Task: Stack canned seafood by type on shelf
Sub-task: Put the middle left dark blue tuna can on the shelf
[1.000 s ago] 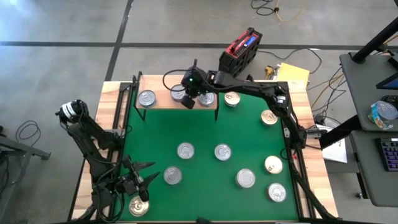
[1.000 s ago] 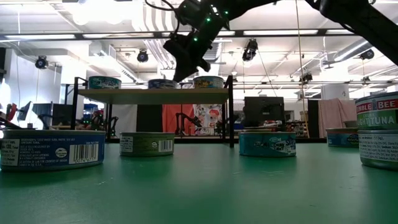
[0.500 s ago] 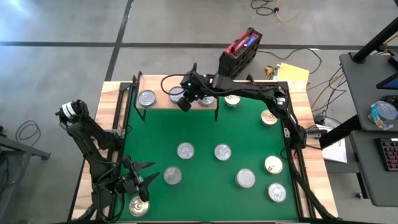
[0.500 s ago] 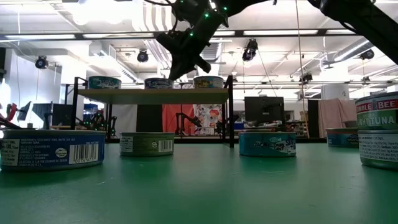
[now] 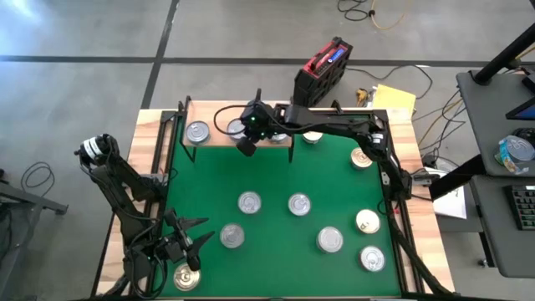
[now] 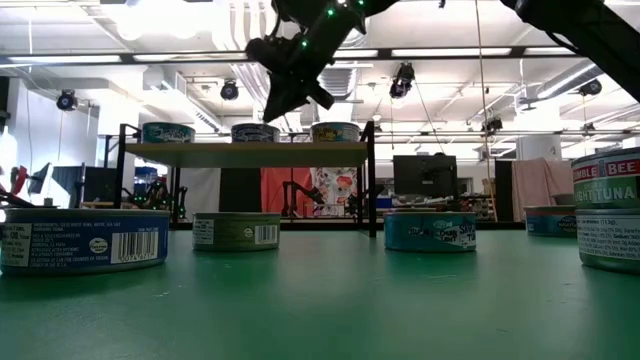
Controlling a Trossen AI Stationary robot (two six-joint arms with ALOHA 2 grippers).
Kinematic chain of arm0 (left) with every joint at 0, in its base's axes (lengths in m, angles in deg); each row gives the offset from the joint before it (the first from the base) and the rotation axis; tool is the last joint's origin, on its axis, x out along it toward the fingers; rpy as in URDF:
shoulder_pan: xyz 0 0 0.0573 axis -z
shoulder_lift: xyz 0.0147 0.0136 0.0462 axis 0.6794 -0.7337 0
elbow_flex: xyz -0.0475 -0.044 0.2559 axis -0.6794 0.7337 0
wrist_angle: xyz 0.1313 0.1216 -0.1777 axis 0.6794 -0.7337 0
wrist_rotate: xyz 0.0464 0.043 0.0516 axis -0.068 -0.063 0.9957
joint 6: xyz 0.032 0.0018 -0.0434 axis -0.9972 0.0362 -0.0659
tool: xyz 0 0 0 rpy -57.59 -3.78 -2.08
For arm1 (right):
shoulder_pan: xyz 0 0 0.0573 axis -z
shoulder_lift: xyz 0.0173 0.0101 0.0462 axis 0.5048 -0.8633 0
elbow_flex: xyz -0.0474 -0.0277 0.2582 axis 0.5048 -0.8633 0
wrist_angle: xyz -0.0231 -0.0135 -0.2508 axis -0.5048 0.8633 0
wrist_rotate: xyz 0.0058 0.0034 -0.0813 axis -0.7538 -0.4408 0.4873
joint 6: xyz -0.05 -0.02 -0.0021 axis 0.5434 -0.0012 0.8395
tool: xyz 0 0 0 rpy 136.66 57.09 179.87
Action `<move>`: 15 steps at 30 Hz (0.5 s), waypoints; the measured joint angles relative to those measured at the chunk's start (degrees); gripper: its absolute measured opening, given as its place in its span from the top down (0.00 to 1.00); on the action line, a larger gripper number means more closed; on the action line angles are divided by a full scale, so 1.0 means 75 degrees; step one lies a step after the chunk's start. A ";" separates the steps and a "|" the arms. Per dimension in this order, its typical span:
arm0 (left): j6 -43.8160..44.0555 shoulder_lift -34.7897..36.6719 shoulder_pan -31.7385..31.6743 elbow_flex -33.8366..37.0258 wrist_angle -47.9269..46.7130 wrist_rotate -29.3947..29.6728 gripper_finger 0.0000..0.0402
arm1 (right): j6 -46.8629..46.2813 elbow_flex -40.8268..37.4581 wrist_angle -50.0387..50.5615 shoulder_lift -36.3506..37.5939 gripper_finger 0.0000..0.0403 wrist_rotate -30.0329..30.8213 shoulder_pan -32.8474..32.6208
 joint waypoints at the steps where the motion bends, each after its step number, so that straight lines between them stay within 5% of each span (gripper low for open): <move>1: 0.0000 0.0000 0.0000 0.0000 0.0001 0.0000 0.53 | 0.0096 0.0017 -0.0007 0.0005 0.98 0.0018 0.0009; 15: 0.0000 0.0000 0.0000 0.0000 -0.0001 0.0000 0.53 | 0.0795 -0.0234 -0.0412 0.0015 0.98 -0.0020 0.0077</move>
